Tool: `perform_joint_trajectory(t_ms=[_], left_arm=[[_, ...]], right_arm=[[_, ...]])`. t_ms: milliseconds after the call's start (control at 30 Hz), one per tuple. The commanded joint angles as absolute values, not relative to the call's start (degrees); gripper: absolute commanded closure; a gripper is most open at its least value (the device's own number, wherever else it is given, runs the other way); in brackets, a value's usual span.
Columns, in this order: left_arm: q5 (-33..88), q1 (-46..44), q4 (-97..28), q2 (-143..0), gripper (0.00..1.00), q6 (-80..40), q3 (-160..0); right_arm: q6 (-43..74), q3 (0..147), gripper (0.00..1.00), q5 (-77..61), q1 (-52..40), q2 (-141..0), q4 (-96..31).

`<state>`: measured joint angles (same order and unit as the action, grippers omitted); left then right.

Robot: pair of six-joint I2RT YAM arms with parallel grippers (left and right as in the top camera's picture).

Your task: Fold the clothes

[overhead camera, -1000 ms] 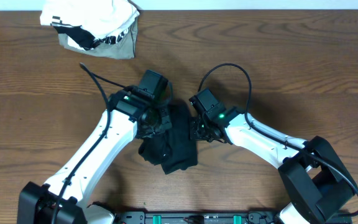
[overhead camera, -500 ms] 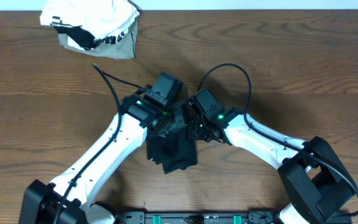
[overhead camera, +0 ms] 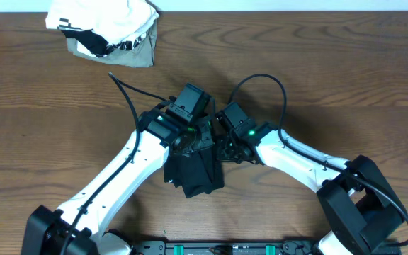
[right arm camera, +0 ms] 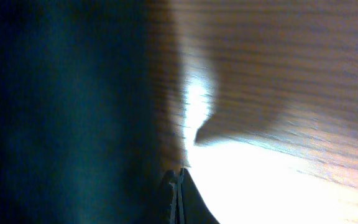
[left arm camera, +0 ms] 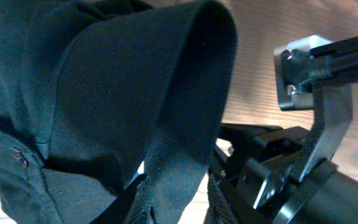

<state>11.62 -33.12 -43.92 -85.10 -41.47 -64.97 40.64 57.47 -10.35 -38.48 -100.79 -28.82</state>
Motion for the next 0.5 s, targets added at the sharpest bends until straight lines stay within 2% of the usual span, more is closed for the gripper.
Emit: perform_joint_trajectory(t_ms=[0, 33, 100, 300, 367, 467], left_arm=[[10.70, -32.99, -44.49, -79.96, 0.67, -37.28, -67.77], [10.09, -32.71, -45.06, -78.30, 0.67, -36.69, -68.40], [7.51, -31.66, -47.88, -74.98, 0.59, -36.42, -69.84], [-0.36, -22.59, -59.40, -64.69, 0.23, -36.49, -70.81], [-0.54, -18.22, -62.35, -62.54, 0.21, -36.47, -70.74], [-0.47, -11.46, -66.32, -60.86, 0.19, -36.47, -70.74]], right_arm=[[40.93, 58.22, 0.99, -7.73, -35.42, -97.80, -30.96], [40.62, 58.33, 0.99, -7.73, -34.44, -96.66, -32.01], [38.92, 58.76, 0.98, -7.75, -32.01, -93.12, -34.54], [27.29, 60.69, 0.87, -15.57, -28.03, -79.11, -38.02], [23.22, 60.97, 0.83, -23.57, -28.60, -74.87, -35.00], [22.48, 60.97, 0.84, -33.19, -30.98, -71.50, -28.32]])
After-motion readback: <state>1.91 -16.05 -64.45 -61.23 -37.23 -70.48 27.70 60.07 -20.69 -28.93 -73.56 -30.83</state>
